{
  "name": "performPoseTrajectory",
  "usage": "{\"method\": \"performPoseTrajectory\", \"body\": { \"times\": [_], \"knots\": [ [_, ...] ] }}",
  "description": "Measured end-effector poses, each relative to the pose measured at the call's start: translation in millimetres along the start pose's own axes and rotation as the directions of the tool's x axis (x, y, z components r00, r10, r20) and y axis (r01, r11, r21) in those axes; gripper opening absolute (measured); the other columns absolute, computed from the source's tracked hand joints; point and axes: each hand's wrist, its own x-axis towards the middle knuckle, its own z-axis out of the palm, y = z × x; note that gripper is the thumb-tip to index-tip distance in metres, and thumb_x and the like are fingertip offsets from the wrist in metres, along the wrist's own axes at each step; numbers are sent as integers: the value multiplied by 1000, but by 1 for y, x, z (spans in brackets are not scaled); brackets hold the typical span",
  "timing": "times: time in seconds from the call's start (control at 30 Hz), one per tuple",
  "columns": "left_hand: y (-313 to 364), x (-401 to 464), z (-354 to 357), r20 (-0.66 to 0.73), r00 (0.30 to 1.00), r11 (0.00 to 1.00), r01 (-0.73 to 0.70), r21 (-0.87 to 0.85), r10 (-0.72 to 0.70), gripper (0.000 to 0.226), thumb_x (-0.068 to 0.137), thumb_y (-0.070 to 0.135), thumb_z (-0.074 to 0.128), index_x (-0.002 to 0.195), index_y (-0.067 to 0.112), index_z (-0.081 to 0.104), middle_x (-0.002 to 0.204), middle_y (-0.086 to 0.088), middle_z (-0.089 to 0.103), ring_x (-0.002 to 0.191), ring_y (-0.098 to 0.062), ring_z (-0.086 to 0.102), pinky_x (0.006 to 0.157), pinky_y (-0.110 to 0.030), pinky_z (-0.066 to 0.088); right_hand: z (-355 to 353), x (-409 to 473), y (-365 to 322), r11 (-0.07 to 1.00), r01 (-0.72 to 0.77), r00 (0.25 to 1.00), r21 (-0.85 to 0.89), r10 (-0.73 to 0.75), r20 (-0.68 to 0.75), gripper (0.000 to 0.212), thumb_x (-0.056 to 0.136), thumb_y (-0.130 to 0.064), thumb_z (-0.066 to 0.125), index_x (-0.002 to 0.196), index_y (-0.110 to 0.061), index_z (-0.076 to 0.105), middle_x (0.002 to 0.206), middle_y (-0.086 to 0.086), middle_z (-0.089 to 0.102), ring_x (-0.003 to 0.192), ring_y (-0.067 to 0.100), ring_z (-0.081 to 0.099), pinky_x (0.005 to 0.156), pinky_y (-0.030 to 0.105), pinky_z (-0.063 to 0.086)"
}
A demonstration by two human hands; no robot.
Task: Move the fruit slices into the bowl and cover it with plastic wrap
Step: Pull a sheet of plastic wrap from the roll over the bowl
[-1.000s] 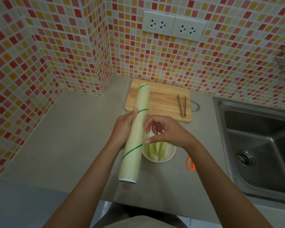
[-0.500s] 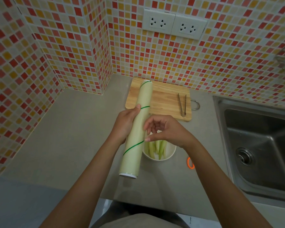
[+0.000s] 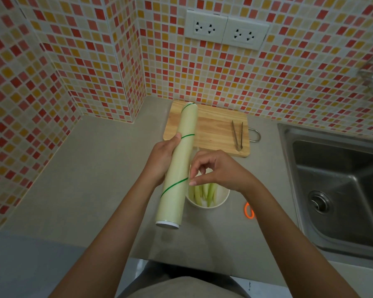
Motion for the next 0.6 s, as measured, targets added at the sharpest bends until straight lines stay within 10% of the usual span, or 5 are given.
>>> {"method": "performPoseTrajectory", "body": {
  "times": [0.6],
  "knots": [
    [5, -1, 2, -31, 999, 1000, 6, -24, -7, 45, 98, 42, 47, 66, 13, 61, 44, 5, 60, 38, -2, 54, 37, -9, 37, 1, -9, -8, 991, 26, 998, 131, -34, 60, 10, 72, -5, 77, 75, -8, 68, 84, 1, 63, 76, 20, 52, 70, 26, 42]
  ]
}}
